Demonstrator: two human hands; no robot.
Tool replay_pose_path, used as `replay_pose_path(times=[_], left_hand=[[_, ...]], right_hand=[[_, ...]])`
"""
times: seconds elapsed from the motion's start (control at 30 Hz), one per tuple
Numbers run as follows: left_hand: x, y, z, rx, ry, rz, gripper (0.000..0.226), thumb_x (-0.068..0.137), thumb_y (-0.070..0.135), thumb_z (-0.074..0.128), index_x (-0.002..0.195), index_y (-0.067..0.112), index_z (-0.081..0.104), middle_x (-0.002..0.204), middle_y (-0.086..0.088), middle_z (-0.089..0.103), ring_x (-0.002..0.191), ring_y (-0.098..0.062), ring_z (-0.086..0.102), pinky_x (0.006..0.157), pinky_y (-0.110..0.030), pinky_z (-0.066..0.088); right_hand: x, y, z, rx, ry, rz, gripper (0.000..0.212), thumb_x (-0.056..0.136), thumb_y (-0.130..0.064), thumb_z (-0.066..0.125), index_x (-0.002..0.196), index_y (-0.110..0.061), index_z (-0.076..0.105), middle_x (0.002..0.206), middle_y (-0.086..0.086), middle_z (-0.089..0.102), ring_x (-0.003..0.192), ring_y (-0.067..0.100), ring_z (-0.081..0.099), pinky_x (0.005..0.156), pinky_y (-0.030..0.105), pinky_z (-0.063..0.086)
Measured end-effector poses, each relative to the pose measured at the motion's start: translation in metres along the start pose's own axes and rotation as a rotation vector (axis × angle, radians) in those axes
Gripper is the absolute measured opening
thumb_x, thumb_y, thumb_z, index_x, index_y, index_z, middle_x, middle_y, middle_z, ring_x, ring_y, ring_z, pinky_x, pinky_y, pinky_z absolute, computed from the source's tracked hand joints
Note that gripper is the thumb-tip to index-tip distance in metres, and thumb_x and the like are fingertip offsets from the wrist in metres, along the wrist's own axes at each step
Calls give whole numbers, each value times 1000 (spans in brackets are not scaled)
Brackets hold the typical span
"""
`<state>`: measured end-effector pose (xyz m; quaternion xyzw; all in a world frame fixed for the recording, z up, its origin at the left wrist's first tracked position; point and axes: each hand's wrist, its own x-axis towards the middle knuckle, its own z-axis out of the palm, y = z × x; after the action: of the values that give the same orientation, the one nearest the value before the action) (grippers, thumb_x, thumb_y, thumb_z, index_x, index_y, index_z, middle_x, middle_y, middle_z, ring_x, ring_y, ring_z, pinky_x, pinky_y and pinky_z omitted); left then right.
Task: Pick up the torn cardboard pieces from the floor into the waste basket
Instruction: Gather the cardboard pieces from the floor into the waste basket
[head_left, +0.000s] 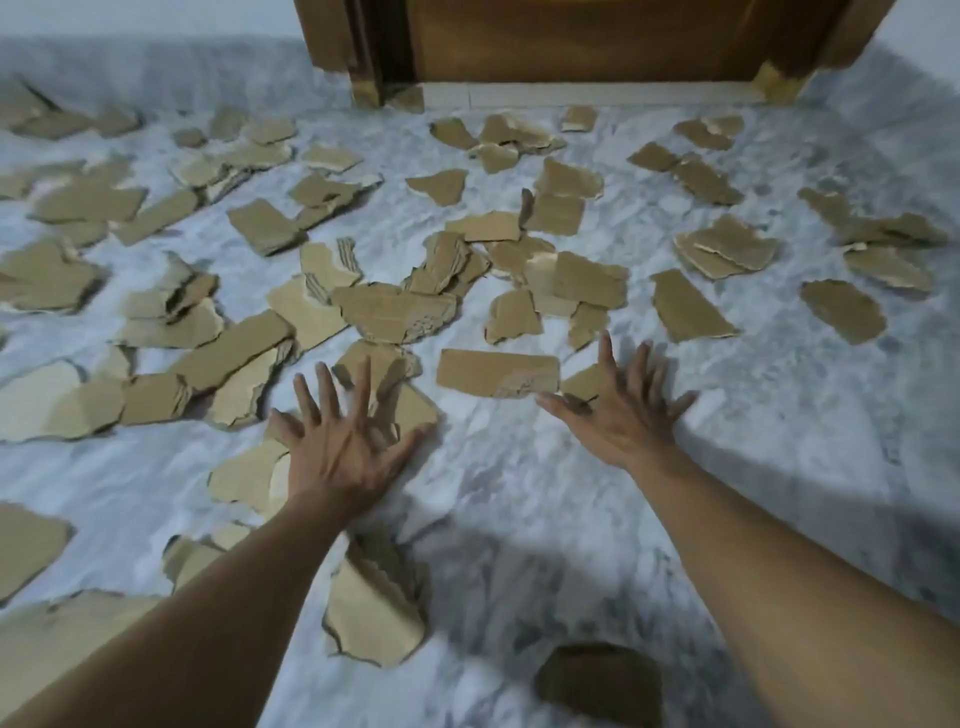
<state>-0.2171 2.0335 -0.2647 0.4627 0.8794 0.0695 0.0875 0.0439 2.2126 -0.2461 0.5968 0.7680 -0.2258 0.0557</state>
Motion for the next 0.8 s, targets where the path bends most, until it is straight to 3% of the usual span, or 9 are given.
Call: replay_pose_path(times=[0.13, 0.3, 0.47, 0.63, 0.7, 0.8], left_hand=[[39, -6, -3, -15, 83, 2, 118, 66, 103, 25, 153, 41, -25, 165, -15, -21, 149, -40, -24, 114, -73, -8], [95, -9, -13, -29, 200, -97, 114, 64, 104, 20, 152, 47, -23, 165, -15, -20, 148, -46, -22, 109, -78, -7], [142, -2, -14, -92, 30, -202, 114, 58, 107, 11, 153, 50, -16, 167, -12, -15, 147, -53, -15, 108, -79, -9], [151, 27, -1, -22, -19, -77, 101, 69, 100, 3, 156, 49, -4, 168, -10, -11, 150, -47, -13, 113, -73, -9], [149, 33, -1, -29, 3, -25, 95, 74, 97, 6, 156, 48, 6, 169, -7, 1, 153, -42, -4, 116, -70, -3], [143, 34, -13, -59, 217, -40, 94, 74, 96, 13, 151, 44, 26, 162, -8, 28, 149, -35, 19, 115, -63, 19]], right_hand=[[41, -8, -7, -41, 72, -64, 122, 59, -107, 22, 154, -45, -23, 163, 10, -34, 149, 40, -30, 110, 77, -14], [97, -5, -34, 44, 191, 25, 113, 57, -108, 20, 150, -57, -20, 165, 8, -31, 151, 42, -25, 111, 79, -4], [140, -10, -54, 142, 115, 141, 109, 60, -106, 18, 152, -58, -15, 168, 11, -22, 150, 47, -22, 114, 77, -1], [148, -51, -35, -9, 17, -35, 108, 58, -108, 7, 153, -59, -9, 169, 4, -19, 151, 42, -23, 112, 78, -5], [144, -72, -25, -30, 41, -124, 104, 64, -105, 11, 155, -56, 1, 171, 1, -12, 153, 38, -20, 113, 76, -5], [138, -93, -16, -20, 94, -240, 98, 73, -98, 30, 157, -52, 9, 171, -1, -1, 156, 32, -7, 118, 68, 5]])
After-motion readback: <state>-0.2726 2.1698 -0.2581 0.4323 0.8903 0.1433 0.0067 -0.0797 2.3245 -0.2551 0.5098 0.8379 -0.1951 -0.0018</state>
